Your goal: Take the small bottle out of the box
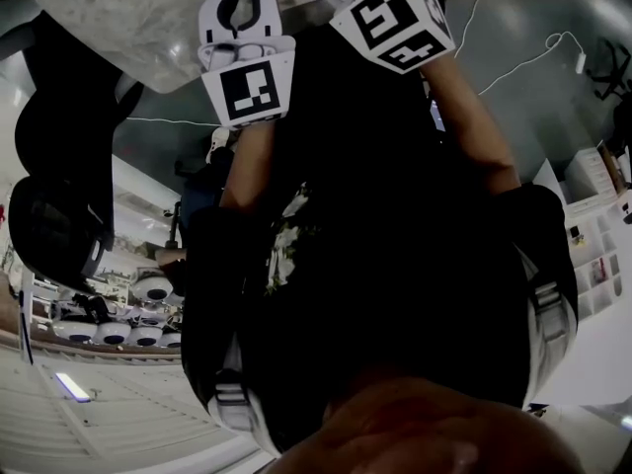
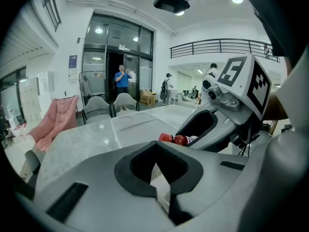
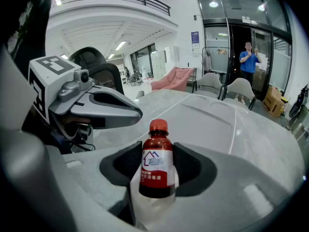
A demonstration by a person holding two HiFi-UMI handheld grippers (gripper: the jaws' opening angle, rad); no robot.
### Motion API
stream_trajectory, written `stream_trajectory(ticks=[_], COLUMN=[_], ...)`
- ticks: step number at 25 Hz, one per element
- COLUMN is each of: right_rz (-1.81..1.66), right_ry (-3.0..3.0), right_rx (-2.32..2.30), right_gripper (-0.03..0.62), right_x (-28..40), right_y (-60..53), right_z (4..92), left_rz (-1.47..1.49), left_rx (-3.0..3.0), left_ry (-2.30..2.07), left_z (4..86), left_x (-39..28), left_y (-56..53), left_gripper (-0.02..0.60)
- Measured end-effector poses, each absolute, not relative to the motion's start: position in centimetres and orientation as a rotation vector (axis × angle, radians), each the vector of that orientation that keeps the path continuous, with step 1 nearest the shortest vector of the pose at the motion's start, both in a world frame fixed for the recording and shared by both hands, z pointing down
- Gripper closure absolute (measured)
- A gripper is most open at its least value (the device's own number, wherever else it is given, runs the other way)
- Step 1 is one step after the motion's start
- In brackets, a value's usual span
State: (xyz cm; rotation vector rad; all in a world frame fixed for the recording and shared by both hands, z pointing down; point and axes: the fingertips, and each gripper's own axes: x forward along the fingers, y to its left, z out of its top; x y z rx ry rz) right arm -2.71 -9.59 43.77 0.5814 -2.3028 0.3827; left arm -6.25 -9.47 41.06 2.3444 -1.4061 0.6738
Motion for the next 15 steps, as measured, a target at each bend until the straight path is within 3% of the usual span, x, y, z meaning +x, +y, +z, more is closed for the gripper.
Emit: stream_trajectory(ticks=[15], right_rz=[0.253], right_ry=[-2.315], right_rx=[0.657], right_gripper=[0.393], right_x=[-3.1], right_y=[-9.8], right_z=[39.5], left_rz=[0.64], left_rx=[2.494], left_ry=[-1.405], left_z=[38.5], left_x=[-6.3], left_y=[-8.7], left_gripper=[0.574])
